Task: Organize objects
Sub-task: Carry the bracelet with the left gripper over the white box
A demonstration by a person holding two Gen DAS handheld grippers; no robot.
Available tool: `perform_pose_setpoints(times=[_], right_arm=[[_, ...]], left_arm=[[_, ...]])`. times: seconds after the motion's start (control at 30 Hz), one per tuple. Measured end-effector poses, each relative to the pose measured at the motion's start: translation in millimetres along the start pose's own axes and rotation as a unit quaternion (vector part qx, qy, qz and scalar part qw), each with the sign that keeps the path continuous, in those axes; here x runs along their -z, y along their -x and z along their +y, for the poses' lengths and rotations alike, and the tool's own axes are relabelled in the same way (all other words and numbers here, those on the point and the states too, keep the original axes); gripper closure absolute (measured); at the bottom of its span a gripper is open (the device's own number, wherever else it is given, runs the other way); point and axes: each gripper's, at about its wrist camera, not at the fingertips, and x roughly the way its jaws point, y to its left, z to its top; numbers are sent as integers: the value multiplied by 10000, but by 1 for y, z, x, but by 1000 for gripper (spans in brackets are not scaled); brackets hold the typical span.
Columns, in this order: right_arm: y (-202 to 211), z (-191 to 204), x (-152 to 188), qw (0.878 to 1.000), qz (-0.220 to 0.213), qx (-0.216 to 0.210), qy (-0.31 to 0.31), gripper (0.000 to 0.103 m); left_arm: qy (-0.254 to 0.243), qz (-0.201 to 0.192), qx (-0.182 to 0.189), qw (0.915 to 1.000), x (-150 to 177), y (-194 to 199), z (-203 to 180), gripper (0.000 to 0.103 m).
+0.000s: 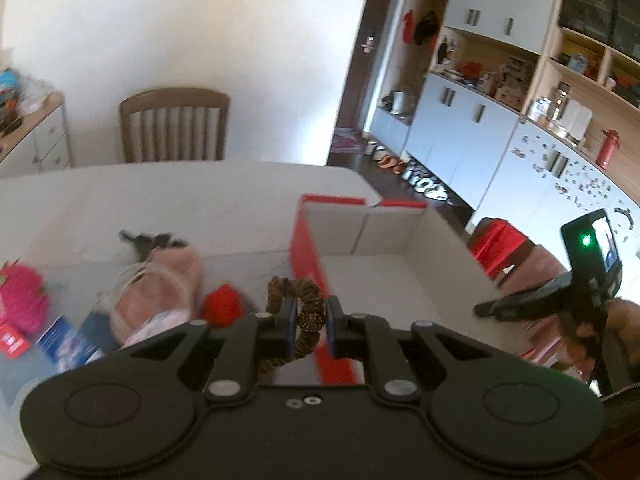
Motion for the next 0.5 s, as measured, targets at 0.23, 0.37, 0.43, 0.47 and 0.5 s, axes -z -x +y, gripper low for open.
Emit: perform_pose_setpoints(times=[0.23, 0.37, 0.43, 0.47, 0.5], right_arm=[[4, 2, 3, 9997, 65, -203, 83, 98], [4, -1, 5, 9995, 68, -280, 159, 98], [4, -4, 5, 9993, 71, -328, 186, 98], [4, -5, 5, 9992, 72, -351, 198, 98], [3, -6, 4, 9991, 81, -357, 217, 98]], left_arm=[[-501, -12, 252, 9984, -29, -32, -51, 91], [-744, 90, 380, 9965, -39, -57, -79, 91], [-819, 161, 436, 9956, -42, -69, -90, 91], [-855, 211, 467, 9950, -43, -77, -95, 91], [-880, 259, 478, 9946, -43, -83, -99, 91]])
